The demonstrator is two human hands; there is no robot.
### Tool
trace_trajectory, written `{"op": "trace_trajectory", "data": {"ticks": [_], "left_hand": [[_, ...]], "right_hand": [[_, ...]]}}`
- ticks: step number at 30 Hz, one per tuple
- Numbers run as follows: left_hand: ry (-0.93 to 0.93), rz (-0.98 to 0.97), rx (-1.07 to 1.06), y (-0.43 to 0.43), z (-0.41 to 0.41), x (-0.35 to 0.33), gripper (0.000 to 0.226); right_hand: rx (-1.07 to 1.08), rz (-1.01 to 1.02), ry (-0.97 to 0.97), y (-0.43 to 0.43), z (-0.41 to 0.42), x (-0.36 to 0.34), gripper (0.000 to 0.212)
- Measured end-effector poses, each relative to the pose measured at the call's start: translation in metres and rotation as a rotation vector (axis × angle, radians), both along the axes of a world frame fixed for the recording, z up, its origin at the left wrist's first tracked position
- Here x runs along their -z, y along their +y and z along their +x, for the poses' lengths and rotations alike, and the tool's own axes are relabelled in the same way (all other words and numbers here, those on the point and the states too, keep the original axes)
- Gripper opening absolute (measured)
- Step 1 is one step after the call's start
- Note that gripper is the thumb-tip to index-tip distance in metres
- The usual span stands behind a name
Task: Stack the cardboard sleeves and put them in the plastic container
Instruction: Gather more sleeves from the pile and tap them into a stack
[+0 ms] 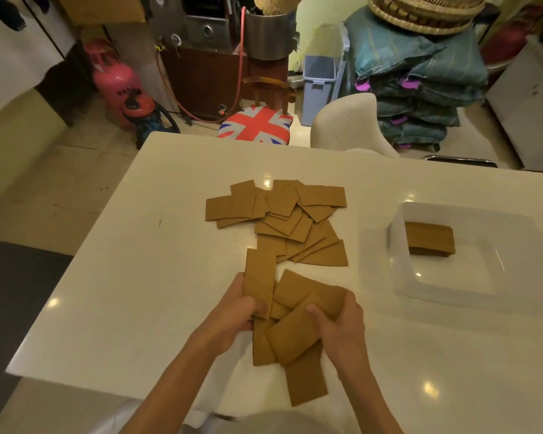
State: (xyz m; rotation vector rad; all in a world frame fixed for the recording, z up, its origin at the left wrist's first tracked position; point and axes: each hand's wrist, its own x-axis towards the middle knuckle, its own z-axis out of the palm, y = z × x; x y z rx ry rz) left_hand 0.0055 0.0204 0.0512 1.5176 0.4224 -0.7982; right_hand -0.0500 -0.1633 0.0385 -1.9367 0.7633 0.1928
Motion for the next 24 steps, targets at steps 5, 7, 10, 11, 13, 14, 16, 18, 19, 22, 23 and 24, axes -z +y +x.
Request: {"op": "trace_trajectory", "data": {"ticks": [5, 7, 10, 11, 13, 14, 16, 18, 19, 22, 23, 24], "left_hand": [[0.121, -0.203, -0.126, -0.002, 0.019, 0.004, 0.045], [0.158, -0.267, -0.133, -0.005, 0.021, 0.01, 0.047], [0.151, -0.298, -0.144, -0.003, 0.023, 0.013, 0.049], [0.134, -0.304, -0.167, 0.001, 0.025, 0.014, 0.049], [0.077, -0.271, -0.199, 0.009, 0.027, 0.011, 0.05], [0.046, -0.242, -0.188, 0.011, 0.027, 0.008, 0.048], [-0.007, -0.255, -0.089, 0.007, 0.022, -0.002, 0.04], [-0.033, -0.304, 0.031, -0.005, 0.016, -0.017, 0.038], [-0.066, -0.296, 0.064, -0.011, 0.015, -0.023, 0.044], [-0.194, -0.275, 0.105, -0.015, 0.019, -0.034, 0.052], [-0.205, -0.288, 0.125, -0.014, 0.021, -0.037, 0.053], [-0.202, -0.292, 0.166, -0.013, 0.022, -0.04, 0.057]], "right_hand": [[0.171, 0.422, -0.162, -0.013, 0.011, -0.003, 0.044], [0.15, 0.535, -0.164, -0.013, 0.016, -0.005, 0.052], [0.151, 0.699, -0.151, -0.018, 0.024, -0.007, 0.049], [0.183, 0.783, -0.162, -0.022, 0.026, -0.008, 0.046], [0.264, 0.943, -0.233, -0.032, 0.029, -0.007, 0.045], [0.288, 1.002, -0.277, -0.034, 0.03, -0.006, 0.048], [0.263, 1.017, -0.33, -0.026, 0.032, -0.002, 0.053], [0.168, 0.874, -0.35, -0.008, 0.032, 0.004, 0.054], [0.14, 0.804, -0.354, 0.0, 0.031, 0.005, 0.055], [0.111, 0.752, -0.369, 0.002, 0.029, 0.008, 0.055], [0.106, 0.737, -0.38, 0.0, 0.028, 0.008, 0.054], [0.099, 0.69, -0.396, -0.003, 0.027, 0.008, 0.054]]}}
